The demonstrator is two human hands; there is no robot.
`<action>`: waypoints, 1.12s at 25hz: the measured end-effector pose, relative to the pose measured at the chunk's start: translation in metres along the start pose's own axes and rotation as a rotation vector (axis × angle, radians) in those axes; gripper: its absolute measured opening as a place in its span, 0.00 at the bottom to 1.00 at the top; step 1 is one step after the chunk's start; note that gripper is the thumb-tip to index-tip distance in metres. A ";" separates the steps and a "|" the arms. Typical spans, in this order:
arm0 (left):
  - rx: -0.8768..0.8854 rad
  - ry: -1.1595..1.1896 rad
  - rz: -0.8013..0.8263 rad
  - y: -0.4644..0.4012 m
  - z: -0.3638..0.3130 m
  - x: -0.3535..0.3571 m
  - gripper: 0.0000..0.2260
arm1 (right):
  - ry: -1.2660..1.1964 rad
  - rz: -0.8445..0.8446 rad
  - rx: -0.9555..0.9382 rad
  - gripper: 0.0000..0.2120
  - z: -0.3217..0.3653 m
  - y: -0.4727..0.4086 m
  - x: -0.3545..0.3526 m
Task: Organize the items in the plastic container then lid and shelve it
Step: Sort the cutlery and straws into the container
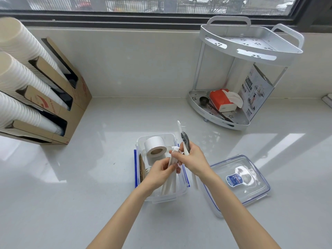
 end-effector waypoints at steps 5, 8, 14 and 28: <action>-0.097 0.153 -0.184 -0.008 -0.007 -0.018 0.07 | -0.041 -0.052 0.066 0.08 0.002 -0.004 -0.009; -0.253 0.307 -0.209 -0.015 -0.002 -0.013 0.07 | -0.100 -0.071 0.106 0.09 0.002 -0.008 -0.012; -0.432 0.350 -0.141 -0.022 0.009 0.009 0.14 | -0.087 -0.039 0.151 0.10 -0.008 -0.006 -0.012; -0.576 0.389 -0.051 -0.031 0.029 0.022 0.25 | -0.113 0.002 0.194 0.08 -0.015 -0.007 -0.009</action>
Point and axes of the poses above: each hand's wrist, its own y-axis away from the middle knuckle, its own x-axis out of the palm, z = x × y, the point moved 8 cm from there along -y, towards the middle knuckle, and after that the axes turned 1 degree about -x, right-handed, at the moved point
